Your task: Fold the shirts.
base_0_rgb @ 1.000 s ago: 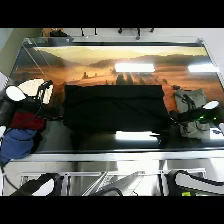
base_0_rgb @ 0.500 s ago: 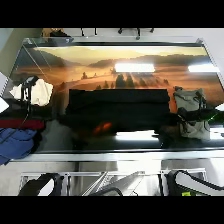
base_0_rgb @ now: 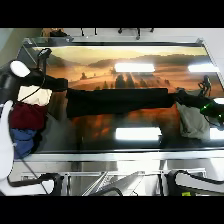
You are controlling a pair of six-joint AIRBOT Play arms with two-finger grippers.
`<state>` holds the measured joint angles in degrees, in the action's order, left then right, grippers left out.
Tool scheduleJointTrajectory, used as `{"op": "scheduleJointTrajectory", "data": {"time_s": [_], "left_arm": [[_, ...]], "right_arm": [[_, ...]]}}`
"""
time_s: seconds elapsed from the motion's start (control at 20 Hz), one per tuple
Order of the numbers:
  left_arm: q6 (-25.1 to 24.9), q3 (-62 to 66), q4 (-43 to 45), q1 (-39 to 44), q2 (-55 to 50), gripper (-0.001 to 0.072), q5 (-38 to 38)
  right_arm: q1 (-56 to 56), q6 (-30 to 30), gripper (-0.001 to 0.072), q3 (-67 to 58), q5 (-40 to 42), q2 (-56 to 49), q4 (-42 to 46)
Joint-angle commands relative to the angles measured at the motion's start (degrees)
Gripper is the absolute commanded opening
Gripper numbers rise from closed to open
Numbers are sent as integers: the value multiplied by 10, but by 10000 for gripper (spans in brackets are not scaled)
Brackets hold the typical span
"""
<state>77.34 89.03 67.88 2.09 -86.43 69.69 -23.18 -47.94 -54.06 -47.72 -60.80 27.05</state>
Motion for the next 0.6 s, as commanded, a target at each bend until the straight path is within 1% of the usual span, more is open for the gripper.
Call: {"op": "scheduleJointTrajectory", "data": {"time_s": [0.0,0.15,0.3,0.35,0.4,0.45,0.55], "left_arm": [[-2,85,-1,3,-112,15,-19],[-2,126,0,3,-176,16,-15],[-1,152,0,3,-220,15,-11],[-1,158,0,3,-228,15,-10],[-1,165,0,3,-235,16,-3],[-1,173,-1,3,-240,16,12],[-1,182,-1,3,-240,16,38]], "right_arm": [[31,39,23,-48,62,-83,-27],[34,39,25,-79,56,-154,-27],[34,63,31,-83,52,-182,-27],[34,72,54,-84,53,-180,-27],[33,77,183,-87,53,-176,-26],[31,76,247,-94,52,-171,-17],[28,74,252,-114,52,-165,11]]}}
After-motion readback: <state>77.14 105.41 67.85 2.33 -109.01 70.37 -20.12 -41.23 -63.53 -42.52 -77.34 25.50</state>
